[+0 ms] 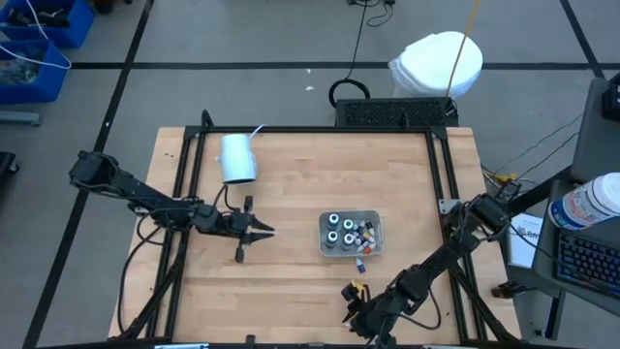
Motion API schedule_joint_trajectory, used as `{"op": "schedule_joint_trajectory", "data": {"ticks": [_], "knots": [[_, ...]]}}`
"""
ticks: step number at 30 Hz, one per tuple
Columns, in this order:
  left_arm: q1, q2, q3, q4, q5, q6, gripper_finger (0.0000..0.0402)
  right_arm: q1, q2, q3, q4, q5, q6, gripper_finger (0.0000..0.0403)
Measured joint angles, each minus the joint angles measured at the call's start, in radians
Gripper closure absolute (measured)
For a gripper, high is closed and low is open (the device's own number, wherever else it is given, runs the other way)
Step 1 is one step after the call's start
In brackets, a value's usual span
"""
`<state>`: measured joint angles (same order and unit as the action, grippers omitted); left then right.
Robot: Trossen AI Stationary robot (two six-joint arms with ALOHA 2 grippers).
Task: Pick & Place food coloring
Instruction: Put the orange food coloring bottle into the gray bin
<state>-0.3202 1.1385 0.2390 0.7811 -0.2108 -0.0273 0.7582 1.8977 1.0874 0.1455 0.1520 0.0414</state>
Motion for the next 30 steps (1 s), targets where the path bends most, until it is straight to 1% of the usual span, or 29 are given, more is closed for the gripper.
{"op": "schedule_joint_trajectory", "data": {"ticks": [5, 10, 18, 25, 30], "knots": [[0.0, 0.0, 0.0, 0.0, 0.0, 0.0, 0.0339, -0.004, 0.0, 0.0, 0.007, 0.0, -0.005, 0.0308], [0.0, 0.0, 0.0, 0.001, 0.0, -0.001, 0.0339, -0.006, 0.012, -0.001, 0.001, 0.0, -0.002, 0.0316], [0.0, 0.0, 0.0, 0.001, 0.0, -0.004, 0.0339, -0.007, 0.011, -0.001, 0.006, 0.0, 0.0, 0.0308], [0.0, 0.0, 0.0, 0.001, 0.0, -0.004, 0.0339, -0.007, 0.011, -0.001, 0.003, 0.0, 0.047, 0.0305], [0.0, 0.0, 0.0, 0.001, 0.0, -0.004, 0.0339, -0.013, 0.011, -0.001, -0.001, 0.001, 0.07, 0.0289]]}}
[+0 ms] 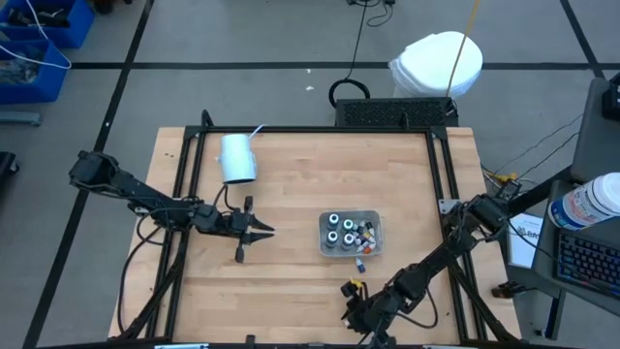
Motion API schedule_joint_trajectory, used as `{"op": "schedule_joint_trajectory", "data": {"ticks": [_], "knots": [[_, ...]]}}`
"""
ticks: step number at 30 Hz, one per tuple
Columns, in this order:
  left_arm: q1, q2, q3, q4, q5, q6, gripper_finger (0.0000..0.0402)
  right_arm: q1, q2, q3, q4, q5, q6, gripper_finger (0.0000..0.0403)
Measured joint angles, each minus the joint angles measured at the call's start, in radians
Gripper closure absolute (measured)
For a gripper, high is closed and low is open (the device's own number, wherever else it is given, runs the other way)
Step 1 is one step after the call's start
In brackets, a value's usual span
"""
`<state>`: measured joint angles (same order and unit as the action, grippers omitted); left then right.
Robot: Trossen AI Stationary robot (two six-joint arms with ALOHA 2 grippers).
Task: Pick & Place food coloring
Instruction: Put the orange food coloring bottle into the gray bin
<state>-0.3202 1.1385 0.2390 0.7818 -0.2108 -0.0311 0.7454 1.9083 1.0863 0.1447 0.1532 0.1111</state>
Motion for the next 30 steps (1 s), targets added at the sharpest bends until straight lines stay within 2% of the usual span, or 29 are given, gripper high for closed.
{"op": "schedule_joint_trajectory", "data": {"ticks": [6, 12, 16, 30], "knots": [[0.0, 0.0, 0.0, 0.0, 0.0, 0.0, 0.0339, -0.006, 0.0, 0.0, -0.001, -0.001, 0.0, 0.0267], [0.0, 0.0, 0.0, 0.0, 0.0, 0.0, 0.0339, -0.006, 0.0, 0.0, 0.0, -0.002, 0.011, 0.0267], [0.0, 0.0, 0.0, 0.0, 0.0, 0.0, 0.0339, -0.013, 0.0, 0.0, -0.009, -0.052, 0.059, 0.0265], [-0.001, 0.0, 0.0, 0.0, 0.001, 0.0, 0.0339, -0.027, -0.001, -0.068, 0.074, -0.045, 0.074, 0.0248]]}}
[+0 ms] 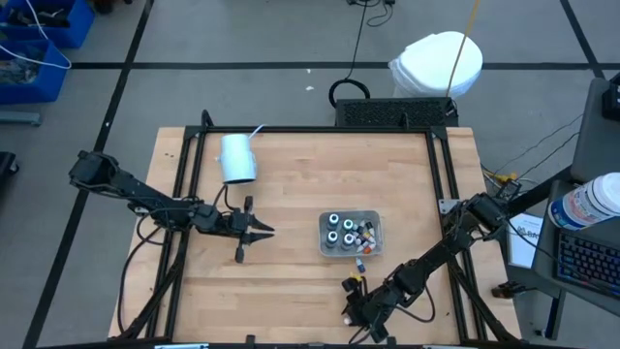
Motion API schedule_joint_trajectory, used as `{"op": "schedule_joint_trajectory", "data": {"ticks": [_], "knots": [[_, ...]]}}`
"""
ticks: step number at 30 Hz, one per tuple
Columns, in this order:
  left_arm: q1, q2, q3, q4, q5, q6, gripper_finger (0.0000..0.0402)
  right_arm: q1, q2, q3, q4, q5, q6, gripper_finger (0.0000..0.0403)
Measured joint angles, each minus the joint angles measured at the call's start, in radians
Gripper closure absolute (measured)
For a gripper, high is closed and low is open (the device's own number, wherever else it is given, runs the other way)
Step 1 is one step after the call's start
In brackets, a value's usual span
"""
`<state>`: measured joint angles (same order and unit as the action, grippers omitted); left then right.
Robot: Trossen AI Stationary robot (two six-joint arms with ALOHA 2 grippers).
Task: Pick & Place food coloring
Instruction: Put the orange food coloring bottle into the gray bin
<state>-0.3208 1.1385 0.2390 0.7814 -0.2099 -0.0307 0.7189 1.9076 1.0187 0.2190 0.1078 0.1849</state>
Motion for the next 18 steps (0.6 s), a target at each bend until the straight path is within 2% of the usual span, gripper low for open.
{"op": "schedule_joint_trajectory", "data": {"ticks": [3, 9, 18], "knots": [[-0.002, 0.0, 0.0, 0.0, 0.021, 0.0, 0.0339, 0.001, 0.0, 0.0, 0.004, -0.001, -0.013, 0.0248], [-0.029, 0.0, 0.0, 0.0, 0.13, 0.06, 0.0339, 0.002, 0.0, 0.0, 0.009, 0.0, -0.014, 0.0248], [-0.047, 0.0, 0.0, 0.0, 0.113, 0.061, 0.0339, 0.002, 0.0, 0.0, 0.01, 0.0, -0.014, 0.0254]]}}
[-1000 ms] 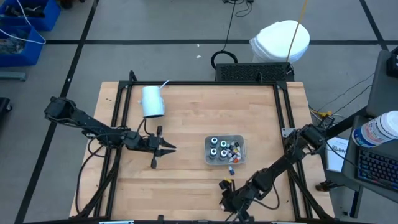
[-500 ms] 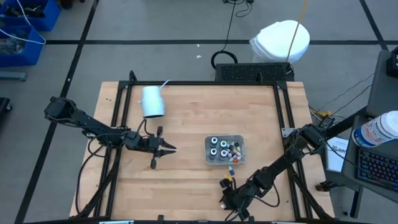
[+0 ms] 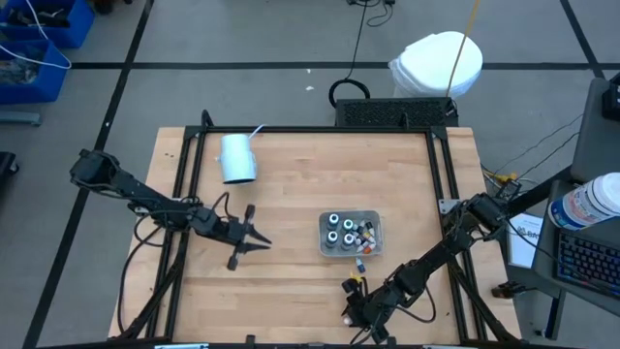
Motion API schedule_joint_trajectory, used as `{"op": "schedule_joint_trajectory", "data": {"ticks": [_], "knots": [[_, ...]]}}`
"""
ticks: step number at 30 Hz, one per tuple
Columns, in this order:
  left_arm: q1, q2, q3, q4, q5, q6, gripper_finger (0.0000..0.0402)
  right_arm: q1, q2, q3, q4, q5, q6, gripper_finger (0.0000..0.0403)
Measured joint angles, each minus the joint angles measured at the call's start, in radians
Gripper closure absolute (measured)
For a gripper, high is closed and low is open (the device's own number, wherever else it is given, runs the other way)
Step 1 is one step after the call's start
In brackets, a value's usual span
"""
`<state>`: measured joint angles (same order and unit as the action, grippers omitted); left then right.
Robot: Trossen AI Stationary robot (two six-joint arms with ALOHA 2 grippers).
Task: Pick & Place food coloring
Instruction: Put the orange food coloring bottle into the gray bin
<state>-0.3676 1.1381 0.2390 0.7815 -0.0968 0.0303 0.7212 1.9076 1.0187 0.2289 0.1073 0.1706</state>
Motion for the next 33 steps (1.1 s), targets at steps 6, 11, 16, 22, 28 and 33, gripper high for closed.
{"op": "schedule_joint_trajectory", "data": {"ticks": [6, 11, 16, 22, 28, 33], "knots": [[0.0, 0.0, 0.0, 0.0, -0.017, -0.013, 0.0339, 0.0, 0.0, 0.0, 0.007, 0.0, 0.0, 0.0253], [0.0, 0.0, 0.0, 0.0, -0.017, -0.012, 0.0339, 0.0, 0.0, 0.0, 0.007, -0.006, 0.0, 0.0264], [0.0, 0.0, 0.0, 0.0, -0.017, -0.013, 0.0339, 0.0, 0.0, 0.0, 0.007, -0.005, 0.002, 0.0288], [0.0, 0.0, 0.0, 0.0, -0.017, -0.013, 0.0339, 0.0, 0.0, 0.0, 0.007, -0.004, 0.023, 0.0333], [0.0, 0.0, 0.0, 0.0, -0.017, -0.015, 0.0339, 0.0, 0.0, 0.0, 0.008, -0.004, -0.01, 0.0347], [0.0, 0.0, 0.0, 0.0, -0.017, -0.011, 0.0339, 0.0, -0.02, 0.0, 0.012, 0.013, -0.048, 0.0341]]}}
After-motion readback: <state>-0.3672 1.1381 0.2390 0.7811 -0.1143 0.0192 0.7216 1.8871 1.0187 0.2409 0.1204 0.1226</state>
